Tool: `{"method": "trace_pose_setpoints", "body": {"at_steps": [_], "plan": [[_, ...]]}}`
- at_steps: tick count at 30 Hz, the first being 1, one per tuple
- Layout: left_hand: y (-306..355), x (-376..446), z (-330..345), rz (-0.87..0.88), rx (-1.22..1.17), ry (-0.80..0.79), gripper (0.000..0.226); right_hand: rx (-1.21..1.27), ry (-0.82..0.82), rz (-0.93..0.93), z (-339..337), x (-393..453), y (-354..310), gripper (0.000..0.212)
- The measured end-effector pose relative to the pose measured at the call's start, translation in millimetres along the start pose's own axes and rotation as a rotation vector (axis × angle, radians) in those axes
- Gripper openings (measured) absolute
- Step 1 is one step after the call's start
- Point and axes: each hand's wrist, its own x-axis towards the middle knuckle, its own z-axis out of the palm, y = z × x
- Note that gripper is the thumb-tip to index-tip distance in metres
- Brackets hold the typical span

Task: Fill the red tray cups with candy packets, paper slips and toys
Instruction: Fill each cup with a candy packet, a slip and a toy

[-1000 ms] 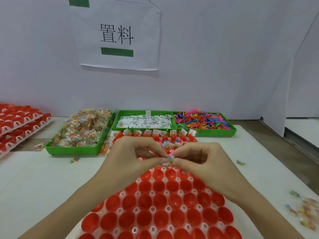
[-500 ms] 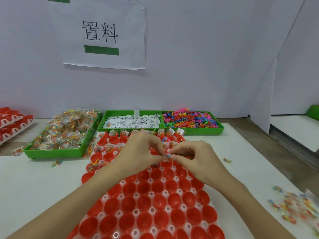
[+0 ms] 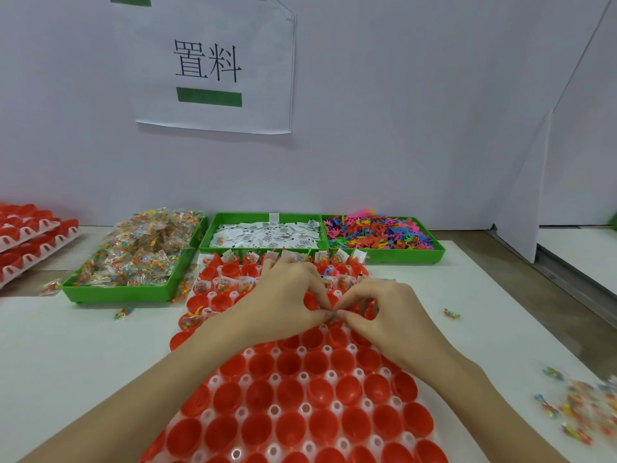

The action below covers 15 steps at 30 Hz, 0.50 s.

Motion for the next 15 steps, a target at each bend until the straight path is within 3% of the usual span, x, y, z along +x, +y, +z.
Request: {"method": "trace_pose_setpoints", "body": {"at_steps": [7,15], "plan": [[5.1,1.7,10.2,0.012,0.108,0.111,0.010,-0.090,-0.017,0.085,2.9,7.7,-3.9,0.015],[14.9,1.4,7.6,0.017,0.223,0.142,0.009,0.002,0.070,0.047,-7.1,5.1,-2.0,0.013]]}}
